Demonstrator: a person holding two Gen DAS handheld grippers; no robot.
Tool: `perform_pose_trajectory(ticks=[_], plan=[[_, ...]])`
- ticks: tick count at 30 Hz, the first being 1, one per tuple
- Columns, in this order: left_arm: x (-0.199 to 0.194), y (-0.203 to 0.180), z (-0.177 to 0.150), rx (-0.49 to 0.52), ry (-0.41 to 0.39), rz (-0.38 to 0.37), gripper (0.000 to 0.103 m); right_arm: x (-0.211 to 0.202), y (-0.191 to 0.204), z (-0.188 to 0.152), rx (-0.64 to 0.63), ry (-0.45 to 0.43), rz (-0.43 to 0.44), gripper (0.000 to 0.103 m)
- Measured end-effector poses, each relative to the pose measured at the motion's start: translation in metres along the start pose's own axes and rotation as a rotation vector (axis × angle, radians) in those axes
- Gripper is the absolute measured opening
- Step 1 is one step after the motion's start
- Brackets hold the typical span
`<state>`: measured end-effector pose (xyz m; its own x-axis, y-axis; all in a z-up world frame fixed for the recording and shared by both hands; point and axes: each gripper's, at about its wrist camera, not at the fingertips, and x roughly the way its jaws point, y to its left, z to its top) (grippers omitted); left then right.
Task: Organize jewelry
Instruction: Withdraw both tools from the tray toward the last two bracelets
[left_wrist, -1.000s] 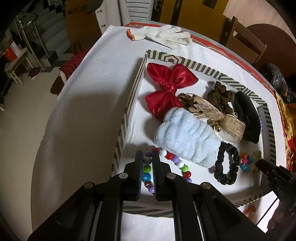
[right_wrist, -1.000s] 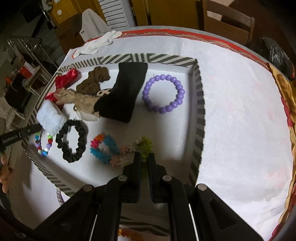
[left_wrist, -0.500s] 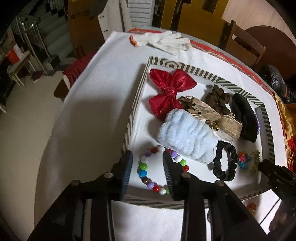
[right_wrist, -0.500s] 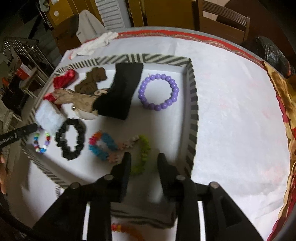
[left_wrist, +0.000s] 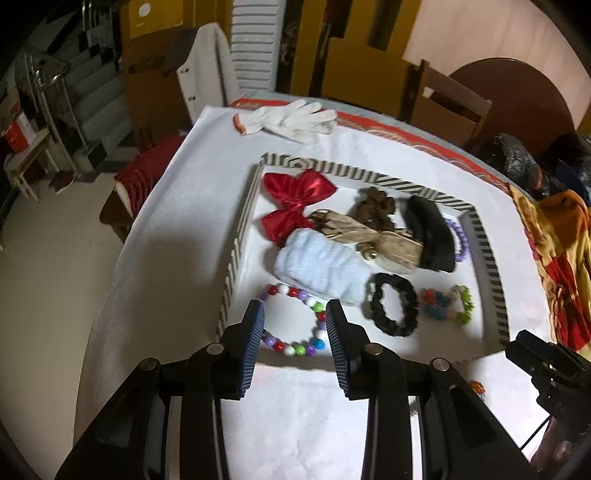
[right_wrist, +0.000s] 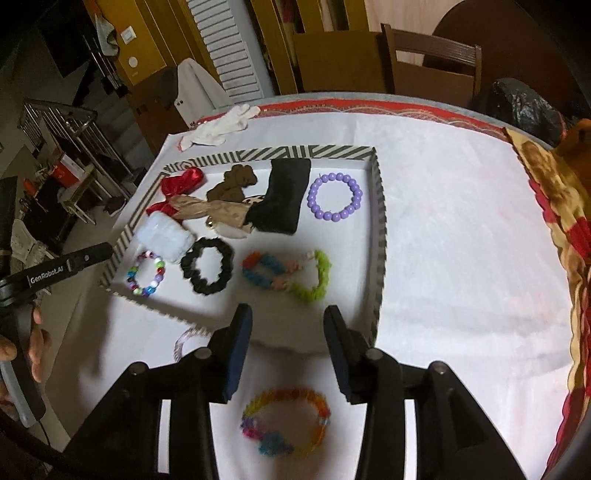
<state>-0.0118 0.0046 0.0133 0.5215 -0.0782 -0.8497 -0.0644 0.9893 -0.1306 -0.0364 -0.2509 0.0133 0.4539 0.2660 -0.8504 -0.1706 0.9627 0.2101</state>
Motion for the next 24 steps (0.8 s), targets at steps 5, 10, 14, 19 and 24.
perform_pose_trajectory(ticks=[5, 10, 14, 19, 24], plan=[[-0.012, -0.012, -0.013, 0.048, -0.011, -0.009, 0.031, -0.018, 0.001, -0.02, 0.026, -0.02, -0.006, 0.05], [-0.022, -0.022, -0.028, 0.088, -0.009, -0.028, 0.031, -0.033, -0.001, -0.044, 0.043, -0.026, -0.015, 0.05], [-0.026, -0.031, -0.042, 0.13, 0.007, -0.037, 0.031, -0.041, -0.005, -0.066, 0.058, -0.027, -0.037, 0.051], [-0.029, -0.039, -0.055, 0.159, 0.029, -0.048, 0.031, -0.042, -0.017, -0.091, 0.099, -0.009, -0.057, 0.051], [-0.03, -0.044, -0.067, 0.179, 0.055, -0.07, 0.031, -0.039, -0.029, -0.114, 0.147, 0.017, -0.062, 0.051]])
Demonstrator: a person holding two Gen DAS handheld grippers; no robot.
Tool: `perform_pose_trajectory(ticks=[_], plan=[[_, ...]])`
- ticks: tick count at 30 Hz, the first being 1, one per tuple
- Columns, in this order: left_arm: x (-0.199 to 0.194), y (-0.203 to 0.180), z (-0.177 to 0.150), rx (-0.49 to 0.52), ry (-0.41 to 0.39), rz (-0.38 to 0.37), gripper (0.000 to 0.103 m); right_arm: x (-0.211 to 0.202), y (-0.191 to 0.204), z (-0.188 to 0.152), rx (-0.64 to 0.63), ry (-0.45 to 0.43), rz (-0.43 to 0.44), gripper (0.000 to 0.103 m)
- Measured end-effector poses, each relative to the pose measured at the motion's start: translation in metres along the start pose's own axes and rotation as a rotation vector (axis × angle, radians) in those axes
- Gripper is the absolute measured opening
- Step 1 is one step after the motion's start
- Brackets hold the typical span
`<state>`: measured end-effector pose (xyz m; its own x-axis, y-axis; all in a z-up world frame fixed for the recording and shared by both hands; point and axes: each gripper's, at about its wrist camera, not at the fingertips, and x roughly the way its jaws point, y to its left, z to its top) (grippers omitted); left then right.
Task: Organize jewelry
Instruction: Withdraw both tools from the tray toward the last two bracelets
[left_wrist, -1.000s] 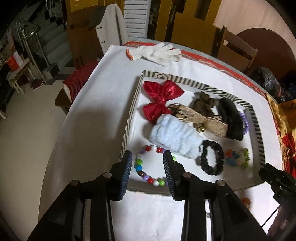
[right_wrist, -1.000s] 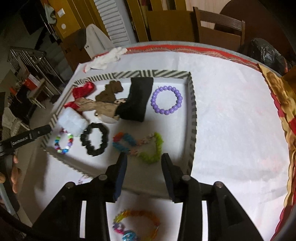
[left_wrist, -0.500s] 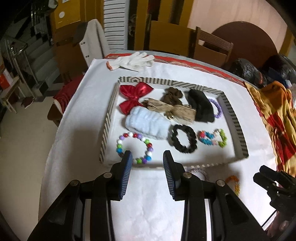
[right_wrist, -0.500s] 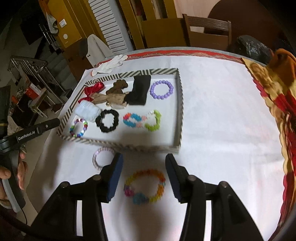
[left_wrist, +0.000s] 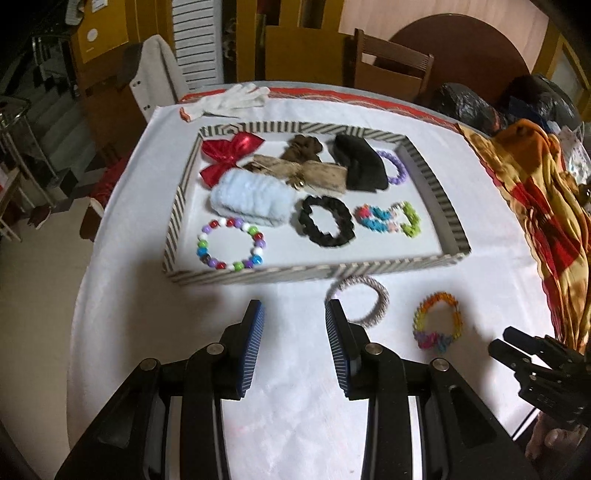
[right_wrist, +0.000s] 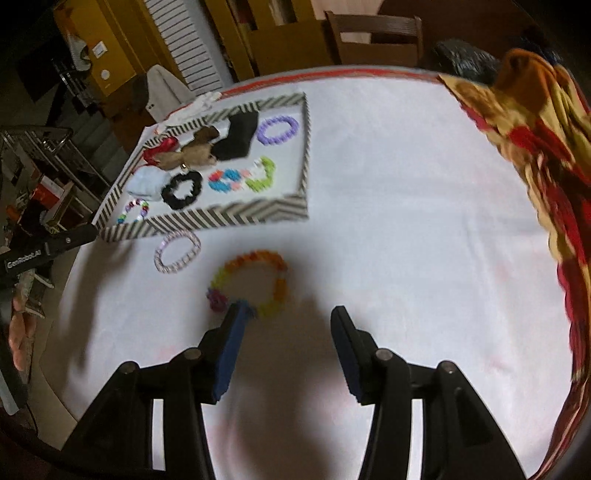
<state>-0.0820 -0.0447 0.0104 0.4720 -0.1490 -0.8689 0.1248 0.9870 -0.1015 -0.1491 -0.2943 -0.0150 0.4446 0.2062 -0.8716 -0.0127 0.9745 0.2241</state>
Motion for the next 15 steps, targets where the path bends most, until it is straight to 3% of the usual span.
perform_pose_trajectory(ticks=[6, 10, 15], plan=[[0.008, -0.002, -0.008, -0.013, 0.042, -0.031, 0.031, 0.009, -0.006, -0.014, 0.025, 0.023, 0.0, 0.051], [0.016, -0.002, -0.011, -0.03, 0.062, -0.051, 0.031, 0.016, -0.002, -0.007, 0.031, 0.002, -0.003, 0.051], [0.023, -0.007, -0.012, -0.029, 0.069, -0.077, 0.031, 0.034, 0.015, 0.009, -0.047, -0.011, -0.039, 0.051]])
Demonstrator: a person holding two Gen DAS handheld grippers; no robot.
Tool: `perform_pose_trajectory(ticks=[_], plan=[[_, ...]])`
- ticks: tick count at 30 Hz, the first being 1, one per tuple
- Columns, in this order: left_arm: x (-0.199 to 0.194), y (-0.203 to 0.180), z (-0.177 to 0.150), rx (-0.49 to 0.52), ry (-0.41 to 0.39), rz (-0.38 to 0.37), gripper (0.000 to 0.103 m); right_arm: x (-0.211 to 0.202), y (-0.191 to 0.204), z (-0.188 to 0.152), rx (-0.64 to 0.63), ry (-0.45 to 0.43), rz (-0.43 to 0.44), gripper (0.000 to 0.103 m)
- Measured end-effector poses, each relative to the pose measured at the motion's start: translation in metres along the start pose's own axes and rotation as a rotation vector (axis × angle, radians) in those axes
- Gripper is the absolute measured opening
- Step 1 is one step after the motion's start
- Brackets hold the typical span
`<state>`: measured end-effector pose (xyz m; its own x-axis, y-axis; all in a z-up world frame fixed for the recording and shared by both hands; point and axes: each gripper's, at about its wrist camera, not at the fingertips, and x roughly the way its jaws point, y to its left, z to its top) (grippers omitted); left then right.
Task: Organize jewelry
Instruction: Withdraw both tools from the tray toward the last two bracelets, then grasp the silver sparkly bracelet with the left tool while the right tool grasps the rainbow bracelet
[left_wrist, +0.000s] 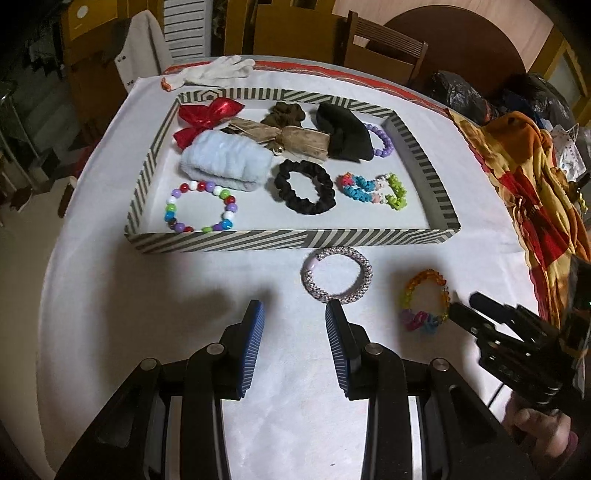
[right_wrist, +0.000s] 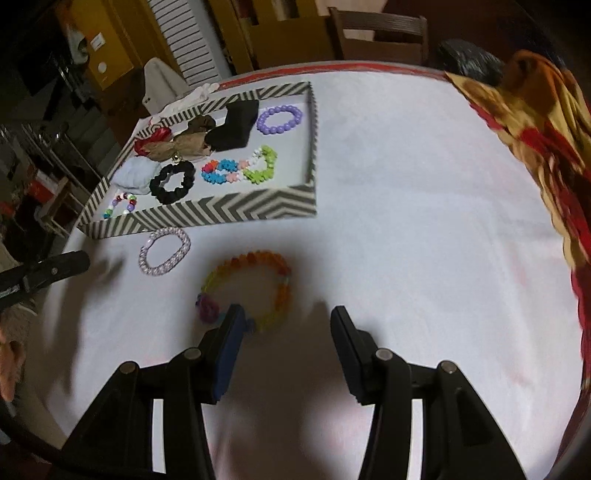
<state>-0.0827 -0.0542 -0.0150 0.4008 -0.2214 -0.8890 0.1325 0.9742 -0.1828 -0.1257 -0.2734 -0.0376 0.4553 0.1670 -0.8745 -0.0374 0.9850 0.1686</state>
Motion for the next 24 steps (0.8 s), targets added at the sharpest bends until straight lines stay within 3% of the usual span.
perform_pose_trajectory(ticks=[12, 20, 22, 24], plan=[[0.04, -0.006, 0.011, -0.043, 0.066, -0.056, 0.031, 0.027, 0.007, 0.017, -0.074, 0.012, -0.049, 0.051], [0.061, -0.014, 0.019, -0.03, 0.101, -0.015, 0.031, 0.031, 0.005, 0.022, -0.104, 0.007, -0.028, 0.05], [0.062, -0.018, 0.021, -0.012, 0.098, -0.006, 0.031, 0.031, 0.006, 0.023, -0.115, 0.003, -0.041, 0.04], [0.064, -0.021, 0.02, 0.007, 0.089, 0.008, 0.026, 0.031, 0.008, 0.022, -0.133, -0.002, -0.05, 0.022]])
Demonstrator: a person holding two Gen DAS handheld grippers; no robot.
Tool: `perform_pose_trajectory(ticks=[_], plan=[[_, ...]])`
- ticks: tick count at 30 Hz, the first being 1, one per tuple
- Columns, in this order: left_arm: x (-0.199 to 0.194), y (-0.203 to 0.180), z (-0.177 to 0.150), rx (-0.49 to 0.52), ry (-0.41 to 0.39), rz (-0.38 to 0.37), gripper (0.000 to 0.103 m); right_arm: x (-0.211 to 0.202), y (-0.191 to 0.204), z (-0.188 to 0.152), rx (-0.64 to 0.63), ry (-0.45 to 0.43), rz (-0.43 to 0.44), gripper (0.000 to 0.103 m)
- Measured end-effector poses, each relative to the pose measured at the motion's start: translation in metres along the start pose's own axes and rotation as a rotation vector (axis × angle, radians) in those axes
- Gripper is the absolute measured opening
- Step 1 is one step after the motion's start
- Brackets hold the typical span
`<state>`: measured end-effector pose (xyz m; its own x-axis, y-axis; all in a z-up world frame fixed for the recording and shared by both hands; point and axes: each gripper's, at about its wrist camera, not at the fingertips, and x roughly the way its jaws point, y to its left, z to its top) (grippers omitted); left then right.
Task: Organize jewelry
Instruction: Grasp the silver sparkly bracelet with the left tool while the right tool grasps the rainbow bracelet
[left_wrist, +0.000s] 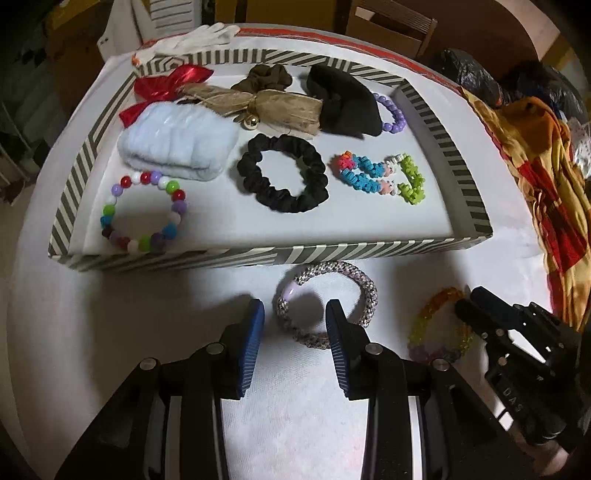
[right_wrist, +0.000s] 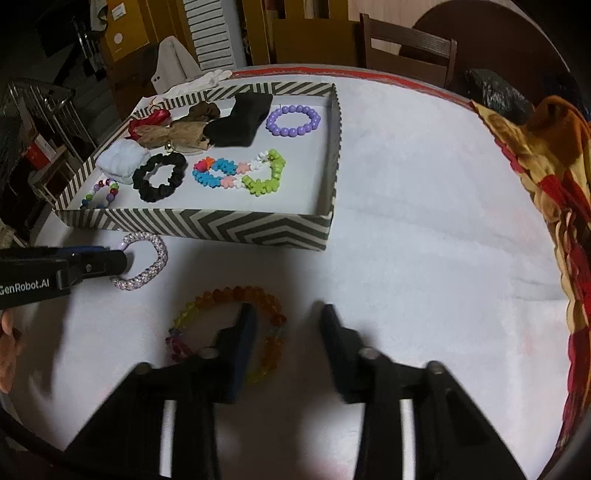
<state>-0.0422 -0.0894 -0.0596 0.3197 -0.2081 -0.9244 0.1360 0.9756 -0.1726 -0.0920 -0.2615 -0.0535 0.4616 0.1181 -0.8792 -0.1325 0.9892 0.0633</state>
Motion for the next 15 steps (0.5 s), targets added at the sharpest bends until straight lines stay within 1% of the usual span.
perform_pose_trajectory(ticks=[1, 2, 3, 5, 8, 11, 15], plan=[[0.0, -0.001, 0.0, 0.007, -0.006, 0.007, 0.02, 0.0, 0.001, -0.001, -0.005, 0.0, 0.004, 0.019], [0.0, -0.002, -0.001, 0.016, -0.008, 0.013, 0.007, -0.001, 0.001, -0.001, -0.009, 0.002, 0.01, 0.011], [0.001, -0.001, -0.002, 0.019, -0.009, 0.006, 0.004, -0.001, 0.001, -0.001, -0.013, 0.006, 0.014, 0.01], [0.001, 0.0, -0.002, 0.016, -0.001, -0.026, 0.003, -0.003, 0.001, -0.002, -0.014, 0.008, 0.019, 0.01], [-0.007, 0.004, -0.004, 0.023, -0.003, -0.073, 0.003, -0.018, 0.0, -0.003, 0.001, -0.039, 0.025, 0.009], [-0.023, 0.016, -0.007, 0.015, -0.015, -0.1, 0.003, -0.04, 0.0, 0.002, 0.01, -0.077, 0.05, 0.009], [-0.046, 0.026, -0.002, 0.008, -0.054, -0.113, 0.003, -0.066, 0.002, 0.012, 0.011, -0.124, 0.061, 0.009]])
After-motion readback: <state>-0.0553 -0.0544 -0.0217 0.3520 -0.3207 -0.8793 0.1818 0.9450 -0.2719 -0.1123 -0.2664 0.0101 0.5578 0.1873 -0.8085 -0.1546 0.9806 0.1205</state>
